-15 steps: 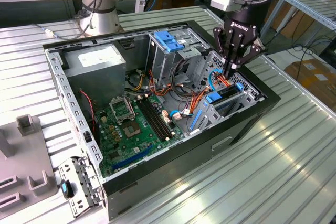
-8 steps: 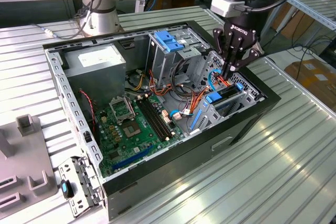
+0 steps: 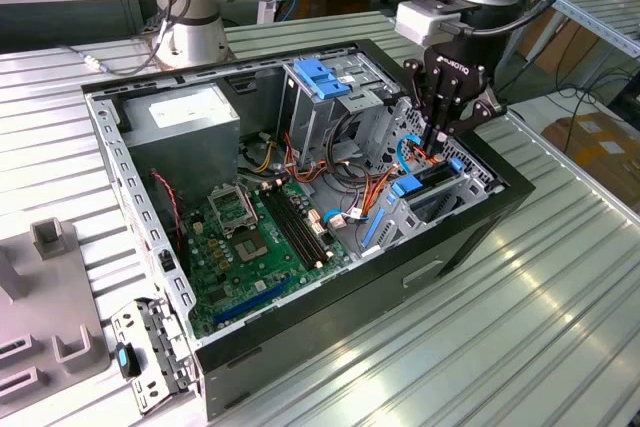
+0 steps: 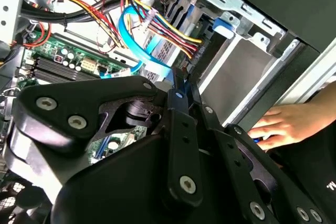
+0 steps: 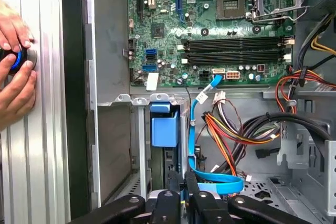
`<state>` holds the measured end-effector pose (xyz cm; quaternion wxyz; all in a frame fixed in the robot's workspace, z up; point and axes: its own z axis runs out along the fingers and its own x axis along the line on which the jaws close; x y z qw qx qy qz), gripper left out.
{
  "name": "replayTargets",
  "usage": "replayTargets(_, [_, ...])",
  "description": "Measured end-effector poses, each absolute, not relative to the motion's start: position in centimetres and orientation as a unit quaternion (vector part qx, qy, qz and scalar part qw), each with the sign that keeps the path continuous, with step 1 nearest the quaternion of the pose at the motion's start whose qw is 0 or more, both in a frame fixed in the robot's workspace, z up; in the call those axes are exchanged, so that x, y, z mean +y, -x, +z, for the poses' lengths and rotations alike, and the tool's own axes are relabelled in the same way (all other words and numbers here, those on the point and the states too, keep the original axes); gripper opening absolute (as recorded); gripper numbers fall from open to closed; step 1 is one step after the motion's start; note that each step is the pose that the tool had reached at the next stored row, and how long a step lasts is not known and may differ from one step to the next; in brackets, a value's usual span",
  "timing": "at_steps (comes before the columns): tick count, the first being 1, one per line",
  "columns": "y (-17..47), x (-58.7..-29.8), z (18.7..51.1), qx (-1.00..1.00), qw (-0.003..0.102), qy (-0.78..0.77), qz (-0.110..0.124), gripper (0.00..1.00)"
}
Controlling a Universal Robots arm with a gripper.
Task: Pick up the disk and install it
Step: 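Insert the second disk wire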
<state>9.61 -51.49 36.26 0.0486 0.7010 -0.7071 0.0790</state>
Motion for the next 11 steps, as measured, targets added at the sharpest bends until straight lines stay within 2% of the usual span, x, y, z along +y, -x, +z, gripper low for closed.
replayTargets(4, [-9.5,-52.5,36.2,-0.708,0.036,-0.702,0.069,0.16])
replayTargets(11, [-9.3,-54.4,35.8,-0.71,0.007,-0.703,0.044,0.16])
